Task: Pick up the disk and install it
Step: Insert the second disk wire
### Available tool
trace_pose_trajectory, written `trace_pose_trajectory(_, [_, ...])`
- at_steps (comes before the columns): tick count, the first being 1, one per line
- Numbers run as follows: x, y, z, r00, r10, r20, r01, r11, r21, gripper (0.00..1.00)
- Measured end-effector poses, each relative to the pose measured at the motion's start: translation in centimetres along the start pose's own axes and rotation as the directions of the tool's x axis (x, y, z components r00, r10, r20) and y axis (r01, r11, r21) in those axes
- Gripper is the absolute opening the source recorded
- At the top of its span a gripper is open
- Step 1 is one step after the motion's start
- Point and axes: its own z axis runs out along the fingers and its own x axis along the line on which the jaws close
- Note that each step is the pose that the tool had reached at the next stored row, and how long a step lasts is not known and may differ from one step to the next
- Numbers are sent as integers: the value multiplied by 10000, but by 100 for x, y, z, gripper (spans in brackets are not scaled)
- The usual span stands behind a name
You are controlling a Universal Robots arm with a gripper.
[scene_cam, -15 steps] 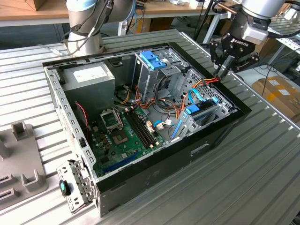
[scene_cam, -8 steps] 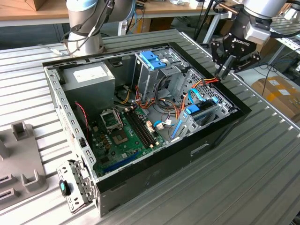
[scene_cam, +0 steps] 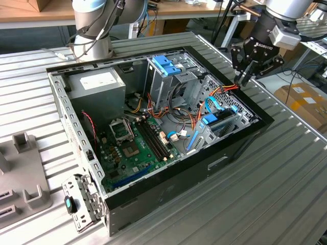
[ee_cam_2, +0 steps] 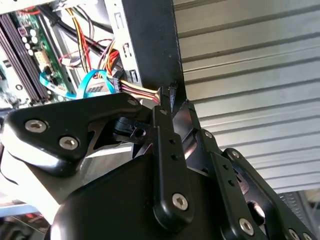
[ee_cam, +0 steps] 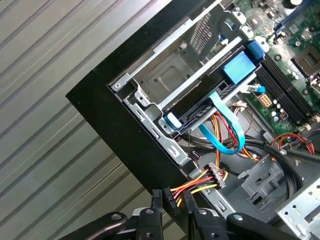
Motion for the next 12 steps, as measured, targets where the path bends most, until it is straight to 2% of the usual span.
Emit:
trace_pose_trajectory(2, [0,0,1,9993,-361,4,361,9993,4,30])
trace_pose_trajectory(4, [0,0,3,9969,-791,9,791,9969,9,30])
trace_pose_trajectory(7, [0,0,6,9896,-1441,15,1441,9896,15,30])
trace_pose_trajectory(9, [0,1,8,9836,-1806,19,1806,9836,20,30])
trace_pose_trajectory(11, [0,0,10,9748,-2233,23,2232,9748,25,30])
trace_pose_trajectory(12, [0,0,12,9674,-2534,26,2534,9674,29,30])
